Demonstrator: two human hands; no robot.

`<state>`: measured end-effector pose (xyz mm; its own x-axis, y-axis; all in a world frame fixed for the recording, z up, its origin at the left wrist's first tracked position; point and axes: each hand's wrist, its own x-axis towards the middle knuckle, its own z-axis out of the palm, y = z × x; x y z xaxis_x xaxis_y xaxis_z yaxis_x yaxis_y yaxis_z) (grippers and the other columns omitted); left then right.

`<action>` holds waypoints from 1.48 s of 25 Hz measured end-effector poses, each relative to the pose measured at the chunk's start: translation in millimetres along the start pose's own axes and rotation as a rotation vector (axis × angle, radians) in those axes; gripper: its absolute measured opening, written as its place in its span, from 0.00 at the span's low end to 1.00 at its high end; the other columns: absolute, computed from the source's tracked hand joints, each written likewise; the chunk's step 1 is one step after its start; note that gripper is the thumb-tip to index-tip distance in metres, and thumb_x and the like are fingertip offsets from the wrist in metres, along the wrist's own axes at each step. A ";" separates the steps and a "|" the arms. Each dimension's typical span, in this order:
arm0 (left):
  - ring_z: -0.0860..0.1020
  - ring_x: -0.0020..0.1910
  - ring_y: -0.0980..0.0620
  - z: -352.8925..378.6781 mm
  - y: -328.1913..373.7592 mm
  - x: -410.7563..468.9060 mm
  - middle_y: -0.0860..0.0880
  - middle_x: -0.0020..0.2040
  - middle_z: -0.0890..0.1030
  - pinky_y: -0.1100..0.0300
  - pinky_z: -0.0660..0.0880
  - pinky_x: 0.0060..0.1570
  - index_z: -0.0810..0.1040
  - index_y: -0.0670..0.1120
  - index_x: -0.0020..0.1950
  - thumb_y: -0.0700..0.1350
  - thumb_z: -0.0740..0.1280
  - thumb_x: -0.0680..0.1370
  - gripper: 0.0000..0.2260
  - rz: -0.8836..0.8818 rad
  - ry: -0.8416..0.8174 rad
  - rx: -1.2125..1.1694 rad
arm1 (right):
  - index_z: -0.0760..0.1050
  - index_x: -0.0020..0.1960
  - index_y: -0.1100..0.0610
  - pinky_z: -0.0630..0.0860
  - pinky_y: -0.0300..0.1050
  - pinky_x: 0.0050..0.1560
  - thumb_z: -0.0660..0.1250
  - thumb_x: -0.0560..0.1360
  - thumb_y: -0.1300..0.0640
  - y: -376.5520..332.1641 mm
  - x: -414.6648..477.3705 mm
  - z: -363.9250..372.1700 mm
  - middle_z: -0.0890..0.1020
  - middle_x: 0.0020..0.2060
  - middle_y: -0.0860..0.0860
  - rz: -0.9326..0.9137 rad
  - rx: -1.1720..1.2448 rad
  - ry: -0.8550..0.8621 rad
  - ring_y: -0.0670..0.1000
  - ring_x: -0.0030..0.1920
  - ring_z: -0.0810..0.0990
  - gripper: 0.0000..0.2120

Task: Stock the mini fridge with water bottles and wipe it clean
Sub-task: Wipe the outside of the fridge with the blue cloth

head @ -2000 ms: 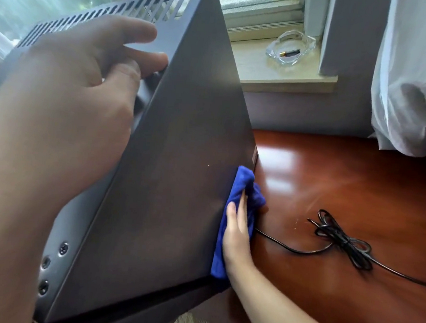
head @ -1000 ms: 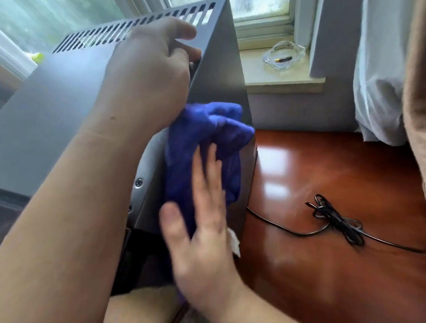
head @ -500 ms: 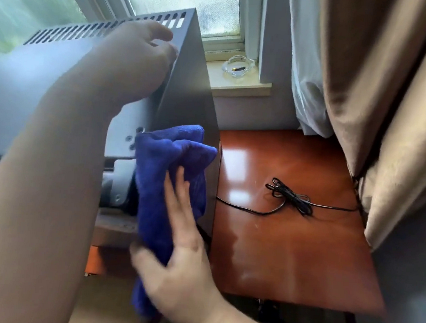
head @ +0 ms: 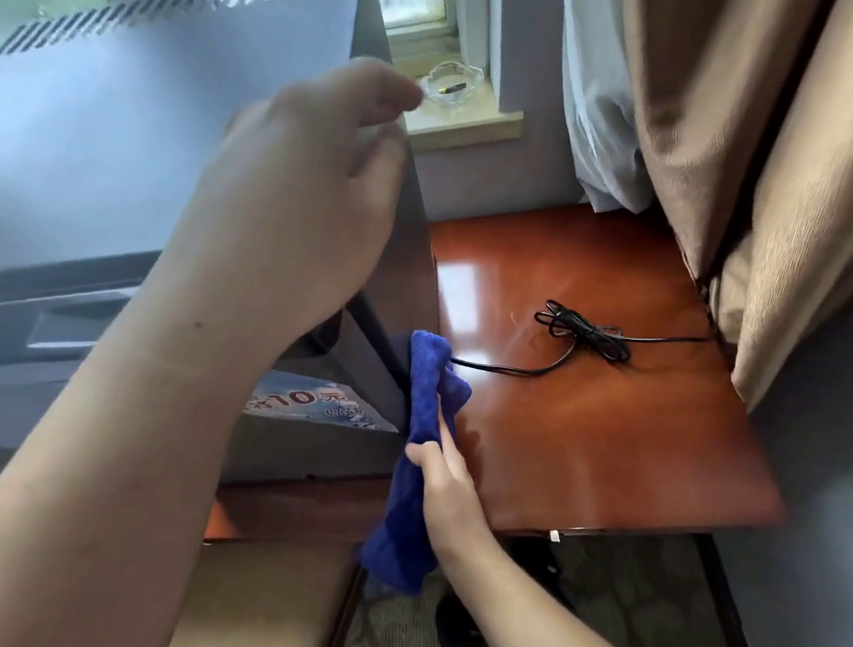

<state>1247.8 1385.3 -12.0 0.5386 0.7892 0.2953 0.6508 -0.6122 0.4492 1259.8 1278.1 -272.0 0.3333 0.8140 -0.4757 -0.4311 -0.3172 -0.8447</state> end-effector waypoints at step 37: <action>0.75 0.65 0.67 205.3 -51.4 -55.4 0.65 0.63 0.80 0.64 0.71 0.65 0.78 0.59 0.68 0.43 0.63 0.83 0.17 -0.647 -0.214 -0.344 | 0.72 0.74 0.43 0.67 0.51 0.73 0.57 0.71 0.51 -66.4 241.4 -46.9 0.78 0.69 0.51 0.101 -0.208 -0.104 0.53 0.69 0.74 0.31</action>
<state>1294.4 1362.8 -224.5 0.2213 0.9370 -0.2704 0.6874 0.0468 0.7248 1408.2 1472.8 -342.3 0.2047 0.8155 -0.5414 -0.2720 -0.4840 -0.8317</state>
